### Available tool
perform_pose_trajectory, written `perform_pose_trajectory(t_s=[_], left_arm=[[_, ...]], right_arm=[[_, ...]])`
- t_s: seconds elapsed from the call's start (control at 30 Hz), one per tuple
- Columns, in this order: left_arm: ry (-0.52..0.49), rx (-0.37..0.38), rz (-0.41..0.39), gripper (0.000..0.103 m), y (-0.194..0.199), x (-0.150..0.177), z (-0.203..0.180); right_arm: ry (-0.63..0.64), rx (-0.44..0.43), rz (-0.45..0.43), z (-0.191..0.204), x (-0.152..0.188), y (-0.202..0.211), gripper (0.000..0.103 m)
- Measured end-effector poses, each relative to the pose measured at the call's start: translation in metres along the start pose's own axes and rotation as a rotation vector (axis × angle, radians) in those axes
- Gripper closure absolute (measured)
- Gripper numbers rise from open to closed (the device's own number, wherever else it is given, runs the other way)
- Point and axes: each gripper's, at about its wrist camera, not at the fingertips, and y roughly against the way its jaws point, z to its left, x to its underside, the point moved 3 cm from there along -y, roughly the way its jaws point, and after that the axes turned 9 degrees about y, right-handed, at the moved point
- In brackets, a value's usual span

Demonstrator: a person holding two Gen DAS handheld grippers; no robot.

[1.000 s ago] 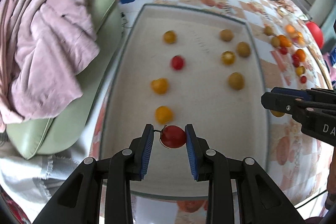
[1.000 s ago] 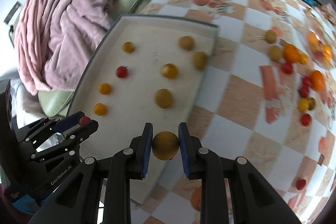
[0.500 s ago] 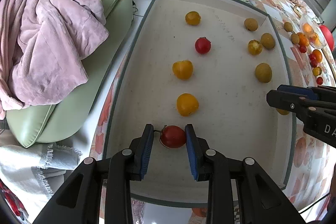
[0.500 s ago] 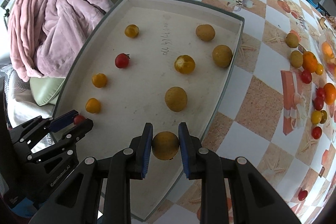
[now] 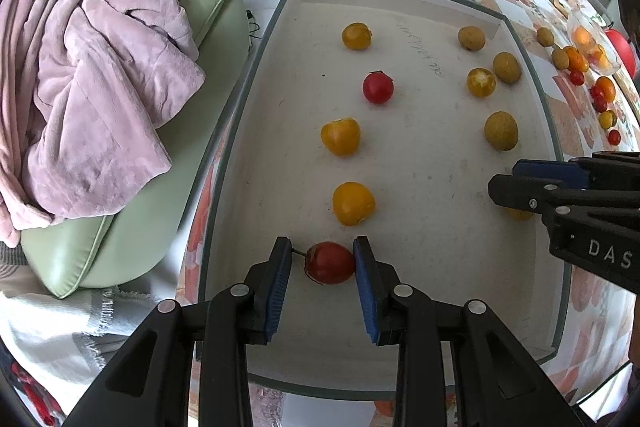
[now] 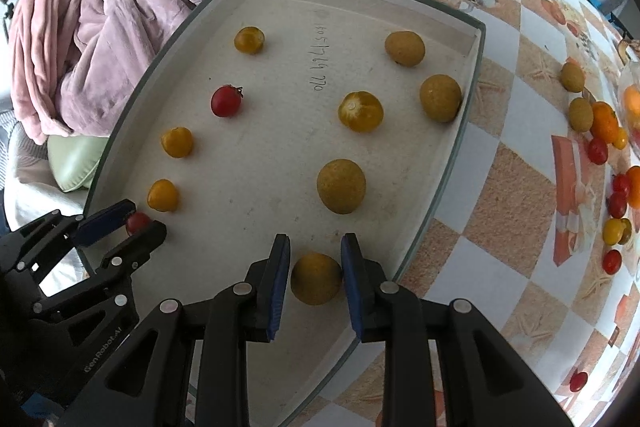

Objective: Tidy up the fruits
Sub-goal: 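Carry both held tomatoes over the white tray, then open both tools to release the tomatoes into the tray, then move both open tools back over the red tomatoes on the table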

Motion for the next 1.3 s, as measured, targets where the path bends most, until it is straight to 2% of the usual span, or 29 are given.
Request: perform_pose_trajectory(t_s=[0.1,0.27,0.37,0.43,0.47,0.5,0.53,0.57,0.8,0.97,1.3], left_arm=[[-0.008,-0.003,0.003,0.069,0.0,0.0,0.0],[-0.034,-0.014,0.006,0.069,0.002,-0.001,-0.002],[-0.053,-0.013,0.009,0.069,0.002,0.0,-0.005],[-0.069,-0.012,0.006,0.069,0.003,0.0,-0.008],[-0.076,-0.009,0.004,0.066,0.004,0.001,-0.008],[-0.082,-0.005,0.0,0.04,0.005,0.001,-0.009],[-0.081,-0.008,-0.025,0.023,0.009,0.001,-0.01],[-0.081,-0.009,-0.051,0.023,0.013,0.001,-0.01],[-0.113,-0.007,-0.032,0.023,0.014,0.0,-0.019],[-0.161,0.006,-0.034,0.023,0.021,-0.003,-0.039],[-0.304,0.104,-0.076,0.023,0.041,-0.022,-0.125]], right_arm=[[-0.018,-0.016,-0.005,-0.003,0.001,0.003,0.07],[-0.038,-0.049,-0.039,-0.002,-0.001,0.015,0.051],[-0.052,-0.053,-0.064,-0.004,-0.001,0.024,0.033],[-0.067,-0.059,-0.08,-0.007,-0.001,0.03,0.031],[-0.079,-0.067,-0.089,-0.01,0.0,0.034,0.031],[-0.085,-0.072,-0.096,-0.012,0.001,0.037,0.03],[-0.092,-0.072,-0.102,-0.014,0.001,0.04,0.027],[-0.097,-0.062,-0.107,-0.017,0.002,0.043,0.023],[-0.165,-0.034,-0.121,-0.038,0.018,0.056,0.023],[-0.225,-0.001,-0.118,-0.063,0.04,0.065,0.021],[-0.456,0.119,-0.093,-0.141,0.119,0.087,0.02]])
